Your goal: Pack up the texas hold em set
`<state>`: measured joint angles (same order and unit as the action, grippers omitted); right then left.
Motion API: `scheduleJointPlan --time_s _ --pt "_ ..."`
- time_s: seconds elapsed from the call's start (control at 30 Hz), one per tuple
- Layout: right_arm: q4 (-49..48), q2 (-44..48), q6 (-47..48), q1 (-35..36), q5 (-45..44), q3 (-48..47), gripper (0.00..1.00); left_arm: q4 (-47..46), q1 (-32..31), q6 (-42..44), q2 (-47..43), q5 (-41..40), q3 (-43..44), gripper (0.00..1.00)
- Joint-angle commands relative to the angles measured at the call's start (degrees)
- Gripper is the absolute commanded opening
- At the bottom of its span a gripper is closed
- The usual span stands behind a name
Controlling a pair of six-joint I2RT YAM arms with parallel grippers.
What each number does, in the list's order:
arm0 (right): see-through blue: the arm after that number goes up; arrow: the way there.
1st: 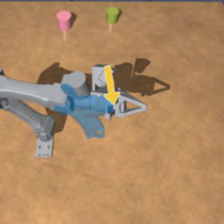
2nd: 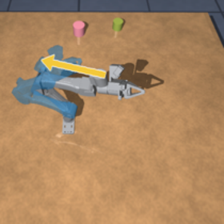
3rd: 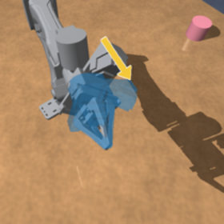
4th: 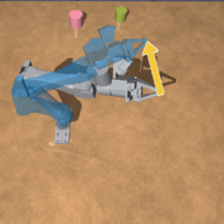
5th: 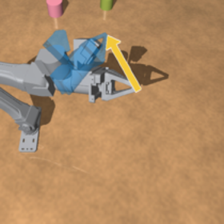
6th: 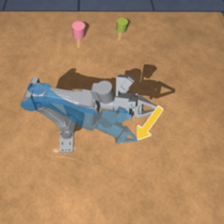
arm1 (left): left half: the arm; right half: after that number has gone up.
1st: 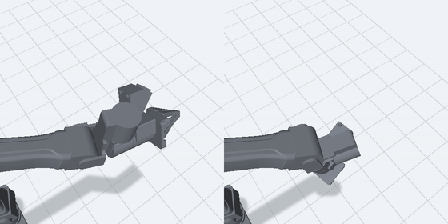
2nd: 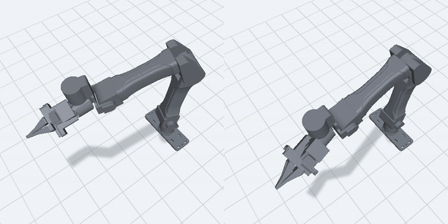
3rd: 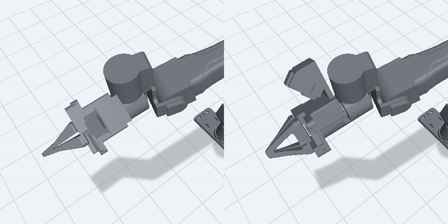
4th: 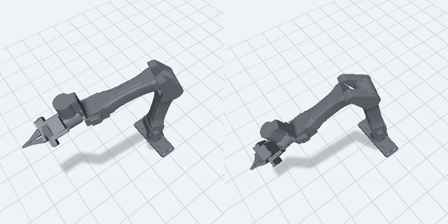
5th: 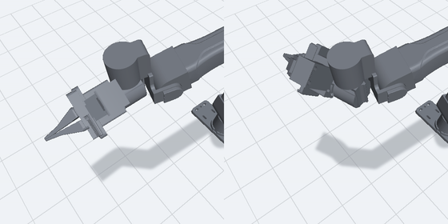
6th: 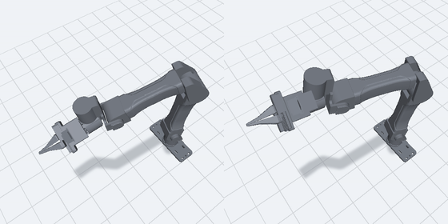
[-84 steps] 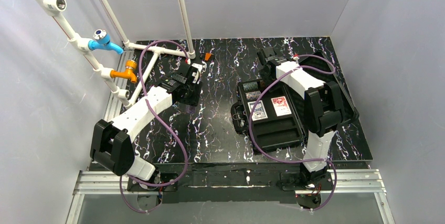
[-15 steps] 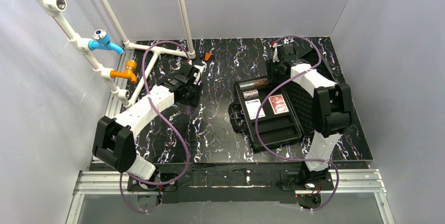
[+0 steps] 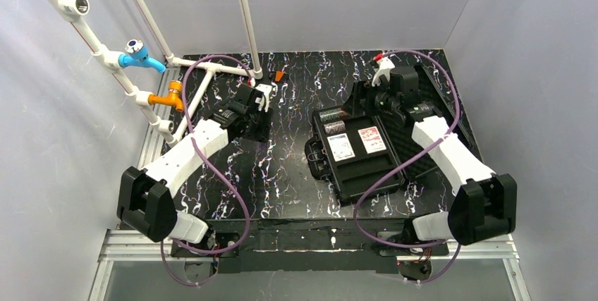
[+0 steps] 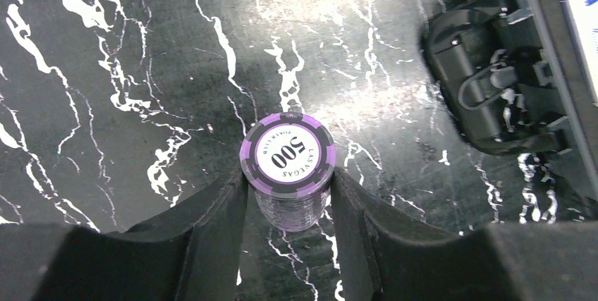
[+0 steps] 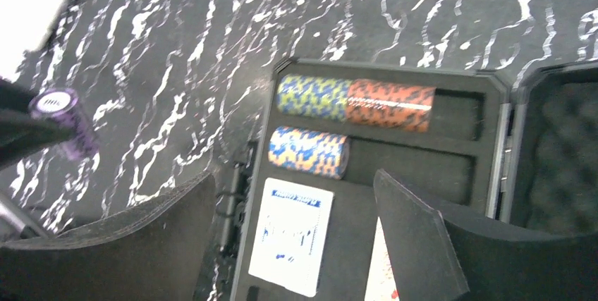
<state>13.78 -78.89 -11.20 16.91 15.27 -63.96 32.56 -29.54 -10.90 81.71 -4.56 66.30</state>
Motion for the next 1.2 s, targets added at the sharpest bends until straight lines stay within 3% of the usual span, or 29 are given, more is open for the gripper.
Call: scheduleJointPlan --time_s 0.0,0.1,0.37,0.7,1.17 --pt "-8.60 5.55 -1.60 0.37 10.62 5.91 0.92 -3.62 -0.28 -1.82 -5.54 4.49 -0.45 0.00" --pt "-11.36 7.53 -1.04 1.68 15.89 8.62 0.94 -5.49 -0.30 -1.76 -7.18 9.03 -1.00 0.00" --pt "-21.40 12.69 -0.64 9.65 19.80 15.04 0.95 -10.48 -0.26 -0.67 -11.73 16.10 -4.33 0.00" --pt "-32.81 13.27 -1.76 17.40 21.28 20.22 0.93 -16.39 -0.26 -2.04 -16.30 25.02 -7.70 0.00" --pt "-45.33 11.12 -2.86 25.13 20.15 23.53 0.92 -20.35 -0.26 -2.44 -20.24 30.50 -9.85 0.00"
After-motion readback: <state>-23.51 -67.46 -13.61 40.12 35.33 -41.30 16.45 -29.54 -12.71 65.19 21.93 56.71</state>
